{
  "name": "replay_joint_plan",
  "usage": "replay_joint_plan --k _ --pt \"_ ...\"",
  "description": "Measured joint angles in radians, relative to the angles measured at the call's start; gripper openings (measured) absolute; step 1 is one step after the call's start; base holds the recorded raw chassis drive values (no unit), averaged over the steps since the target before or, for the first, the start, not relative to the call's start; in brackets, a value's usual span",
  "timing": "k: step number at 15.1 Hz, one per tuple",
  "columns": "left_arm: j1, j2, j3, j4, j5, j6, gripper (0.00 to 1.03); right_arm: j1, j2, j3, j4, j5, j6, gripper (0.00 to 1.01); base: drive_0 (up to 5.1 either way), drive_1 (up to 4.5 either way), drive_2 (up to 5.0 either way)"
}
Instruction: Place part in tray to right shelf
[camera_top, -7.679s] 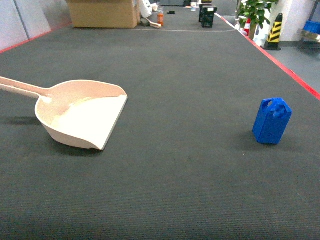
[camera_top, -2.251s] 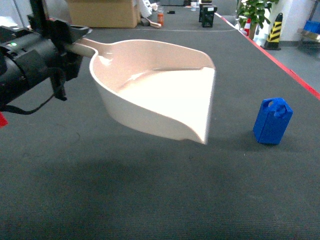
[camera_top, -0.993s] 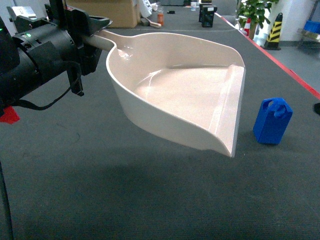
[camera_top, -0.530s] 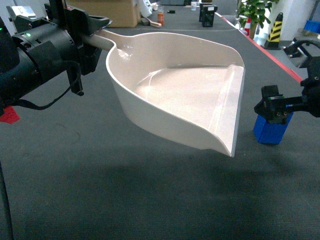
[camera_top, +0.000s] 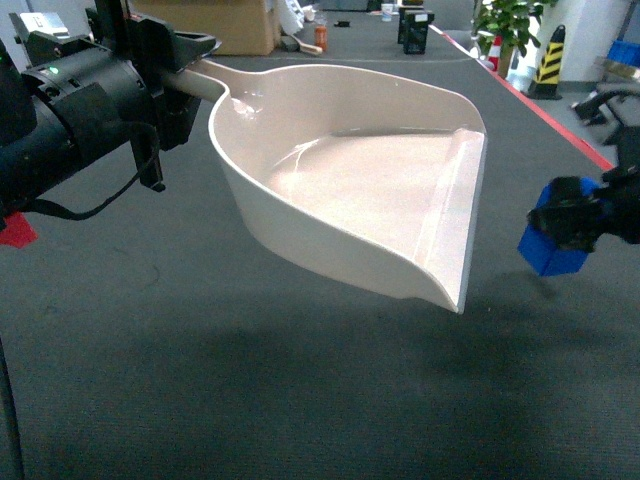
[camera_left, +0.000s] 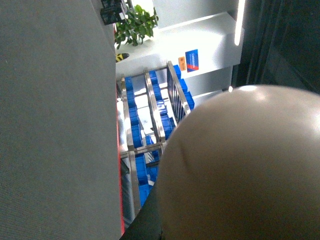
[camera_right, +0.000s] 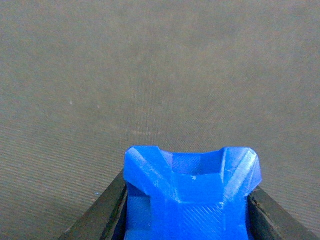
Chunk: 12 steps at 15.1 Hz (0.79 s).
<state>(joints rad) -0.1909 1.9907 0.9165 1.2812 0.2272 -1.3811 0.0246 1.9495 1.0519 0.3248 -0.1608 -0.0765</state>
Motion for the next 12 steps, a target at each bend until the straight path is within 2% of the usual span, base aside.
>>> replay_joint_plan --k 2,3,5,8,9,10,11,12 --pt "0.0 0.0 0.0 -0.001 0.001 0.0 0.13 0.003 -0.184 -0.07 0.011 -0.037 0.02 0.46 0.0 0.0 0.0" --pt "0.0 0.0 0.0 0.0 0.002 0.0 0.13 0.024 -0.264 -0.085 0.022 -0.05 0.027 0.46 0.0 0.0 0.0" --pt "-0.001 0.0 0.0 -0.001 0.002 0.0 0.13 0.107 -0.402 -0.093 0.037 -0.08 0.063 0.46 0.0 0.0 0.0" --pt "-0.001 0.0 0.0 0.0 0.001 0.0 0.13 0.279 -0.437 -0.09 0.044 -0.116 0.172 0.46 0.0 0.0 0.0" --pt "-0.001 0.0 0.0 -0.001 0.002 0.0 0.13 0.328 -0.399 -0.086 0.011 -0.115 0.22 0.46 0.0 0.0 0.0" --pt "-0.001 0.0 0.0 -0.001 0.002 0.0 0.13 0.364 -0.362 -0.087 -0.006 -0.114 0.244 0.46 0.0 0.0 0.0" --pt "-0.001 0.0 0.0 -0.001 0.002 0.0 0.13 0.397 -0.341 -0.102 0.007 -0.084 0.259 0.55 0.0 0.0 0.0" --pt "-0.001 0.0 0.0 -0.001 0.002 0.001 0.13 0.408 -0.348 -0.118 0.023 -0.071 0.26 0.65 0.0 0.0 0.0"
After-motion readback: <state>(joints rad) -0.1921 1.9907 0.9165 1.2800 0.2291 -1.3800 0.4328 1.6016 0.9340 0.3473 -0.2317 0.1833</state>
